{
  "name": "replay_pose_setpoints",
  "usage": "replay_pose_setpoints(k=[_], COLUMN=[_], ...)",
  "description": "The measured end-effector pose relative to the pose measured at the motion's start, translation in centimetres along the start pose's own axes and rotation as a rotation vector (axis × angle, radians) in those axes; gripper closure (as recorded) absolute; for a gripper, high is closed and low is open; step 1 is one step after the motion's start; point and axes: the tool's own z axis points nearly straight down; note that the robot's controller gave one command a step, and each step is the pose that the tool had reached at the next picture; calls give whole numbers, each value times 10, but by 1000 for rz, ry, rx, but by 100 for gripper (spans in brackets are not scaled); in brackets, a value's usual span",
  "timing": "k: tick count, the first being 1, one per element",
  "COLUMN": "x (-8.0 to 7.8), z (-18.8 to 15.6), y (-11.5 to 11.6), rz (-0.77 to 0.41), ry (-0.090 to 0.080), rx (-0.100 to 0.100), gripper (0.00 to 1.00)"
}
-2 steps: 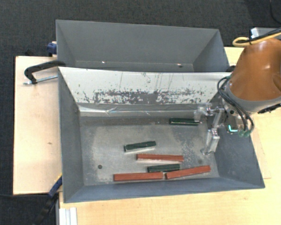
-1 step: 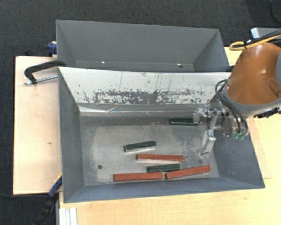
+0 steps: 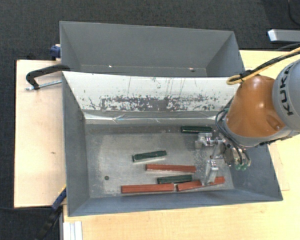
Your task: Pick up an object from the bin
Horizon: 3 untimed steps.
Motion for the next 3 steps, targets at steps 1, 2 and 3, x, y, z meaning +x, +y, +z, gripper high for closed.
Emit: replay_pose_setpoints(k=[1,2,3], x=[11,6,9], z=[22,18,20], y=[41,105,105], rz=[13,127,126], ry=[1,-14,-7], rx=[-5,-4,-3], gripper=[0,100,0])
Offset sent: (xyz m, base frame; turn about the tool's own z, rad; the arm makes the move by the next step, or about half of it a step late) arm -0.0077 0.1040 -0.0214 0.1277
